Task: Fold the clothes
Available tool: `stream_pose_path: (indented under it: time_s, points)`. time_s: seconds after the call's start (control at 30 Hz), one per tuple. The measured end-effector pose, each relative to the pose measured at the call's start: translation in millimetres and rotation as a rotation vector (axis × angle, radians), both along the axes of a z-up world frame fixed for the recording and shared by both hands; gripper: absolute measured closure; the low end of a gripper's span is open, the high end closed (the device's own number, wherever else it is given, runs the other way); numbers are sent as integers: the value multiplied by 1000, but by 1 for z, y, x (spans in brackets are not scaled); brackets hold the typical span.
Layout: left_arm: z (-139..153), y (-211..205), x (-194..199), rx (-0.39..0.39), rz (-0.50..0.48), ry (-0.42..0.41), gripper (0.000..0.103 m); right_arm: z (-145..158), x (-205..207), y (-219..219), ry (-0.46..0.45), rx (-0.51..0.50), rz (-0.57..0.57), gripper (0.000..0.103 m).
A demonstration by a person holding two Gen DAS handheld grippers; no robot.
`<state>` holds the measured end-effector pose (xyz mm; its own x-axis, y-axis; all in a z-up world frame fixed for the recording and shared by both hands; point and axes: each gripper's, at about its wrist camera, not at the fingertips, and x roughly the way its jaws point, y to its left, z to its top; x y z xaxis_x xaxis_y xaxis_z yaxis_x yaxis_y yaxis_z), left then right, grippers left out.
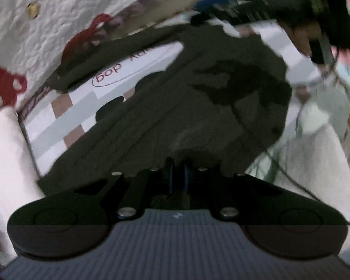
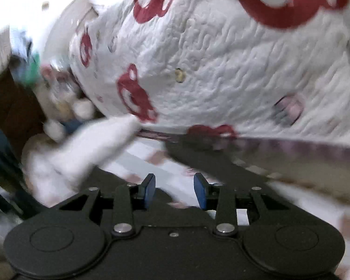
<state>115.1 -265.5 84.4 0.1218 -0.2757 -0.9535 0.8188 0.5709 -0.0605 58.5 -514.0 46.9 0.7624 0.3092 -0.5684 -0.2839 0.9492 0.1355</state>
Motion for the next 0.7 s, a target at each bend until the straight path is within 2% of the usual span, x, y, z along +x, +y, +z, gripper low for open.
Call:
stream_pose_path:
  time_s: [0.07,0.1,0.13,0.2,0.33,0.4,0.53,0.7]
  points:
    - [-32,6,16,-34,74,23,95,-6,-15,-6,-25,-46,2,62]
    - [-47,9,24,-51,112,34,95,-9,-20,-11,-2,-34,9,62]
    - [-62,9,32,-41,129,7,95,-11,-24,-17,33,-18,20,62]
    - [-87,11,50,-19,161,-68,95,-23,-27,-28,167,31,20,62]
    - [-103,45,78,-23,270,-158,85,-79,-25,-51,498,220,-84,62]
    - [-109,55,80,-50,299,-137,85,-102,-20,-58,640,267,-99,62]
    - [-123,73,82,-108,350,-79,76,-117,-18,-54,678,190,-115,62]
    - [-139,96,84,-180,413,-7,68,-128,-20,-86,626,144,-206,61]
